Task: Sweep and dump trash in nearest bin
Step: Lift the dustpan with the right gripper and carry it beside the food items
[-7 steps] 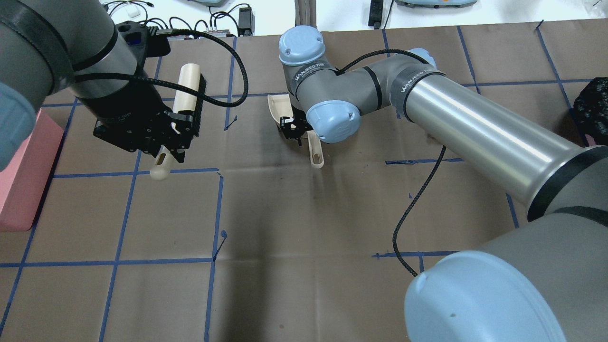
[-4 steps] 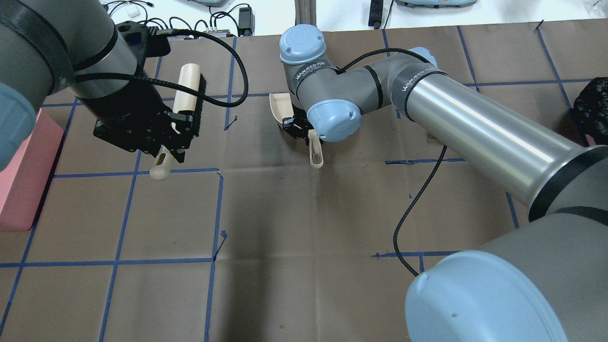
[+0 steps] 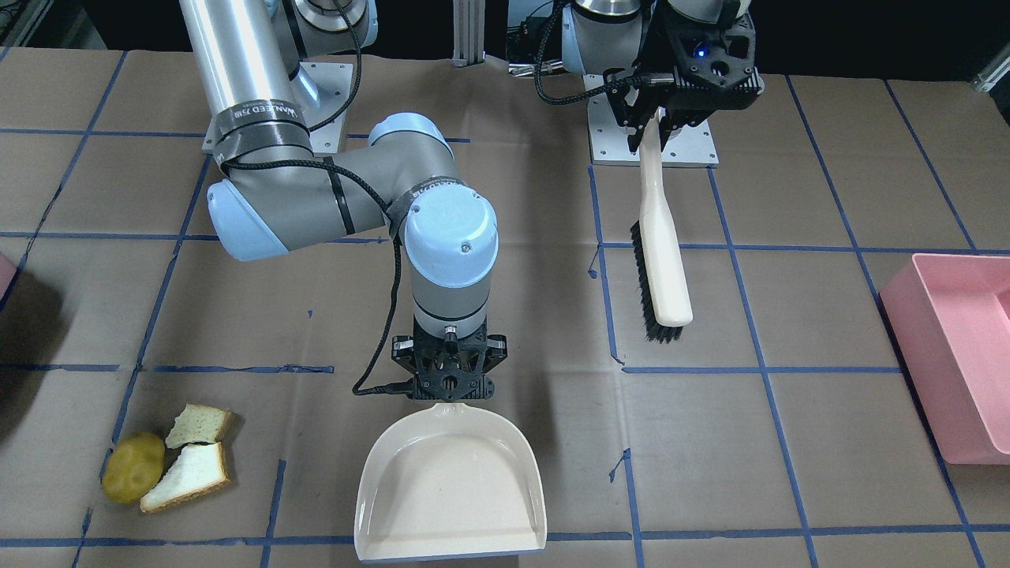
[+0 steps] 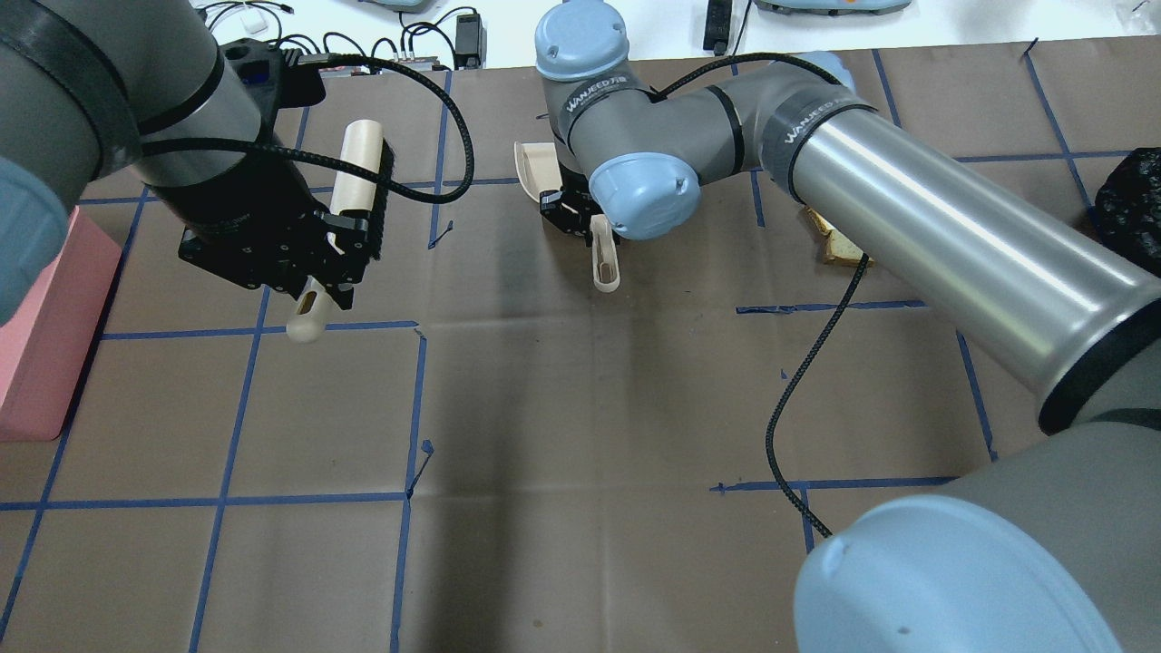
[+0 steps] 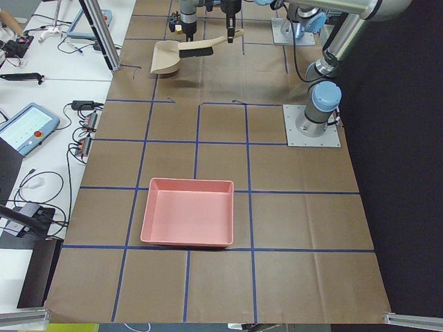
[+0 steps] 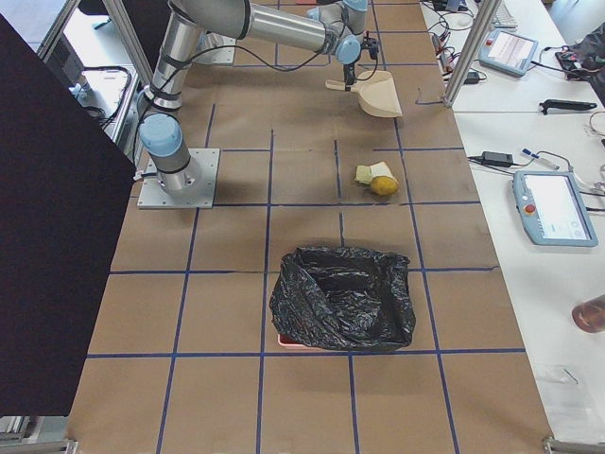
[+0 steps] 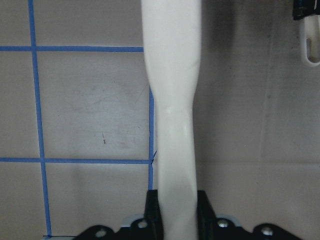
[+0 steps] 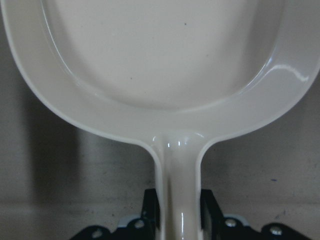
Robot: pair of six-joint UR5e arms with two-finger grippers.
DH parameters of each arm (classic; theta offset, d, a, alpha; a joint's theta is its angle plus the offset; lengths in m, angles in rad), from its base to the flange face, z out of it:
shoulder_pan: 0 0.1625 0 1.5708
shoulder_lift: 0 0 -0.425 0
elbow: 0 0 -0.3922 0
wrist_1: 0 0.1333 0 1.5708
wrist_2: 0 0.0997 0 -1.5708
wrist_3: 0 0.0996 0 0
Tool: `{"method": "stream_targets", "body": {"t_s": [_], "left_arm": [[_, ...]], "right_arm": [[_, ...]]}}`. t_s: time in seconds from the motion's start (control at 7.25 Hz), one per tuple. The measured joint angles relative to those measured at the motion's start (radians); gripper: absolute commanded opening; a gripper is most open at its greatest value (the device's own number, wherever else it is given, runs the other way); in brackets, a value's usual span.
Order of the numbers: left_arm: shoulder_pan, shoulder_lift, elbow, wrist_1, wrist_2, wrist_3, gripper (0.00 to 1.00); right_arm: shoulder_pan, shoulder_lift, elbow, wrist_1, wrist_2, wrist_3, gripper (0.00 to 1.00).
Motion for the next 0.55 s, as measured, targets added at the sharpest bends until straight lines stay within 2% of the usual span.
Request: {"method": "stream_targets", "body": {"t_s": [0.55], "left_arm": [[0.000,-0.003,0.002,0.001,-0.009,0.000,0.00]], "right_arm": [[-0.022,-0.104,-0.032,0.163,-0.028,-0.010,0.01]]}}
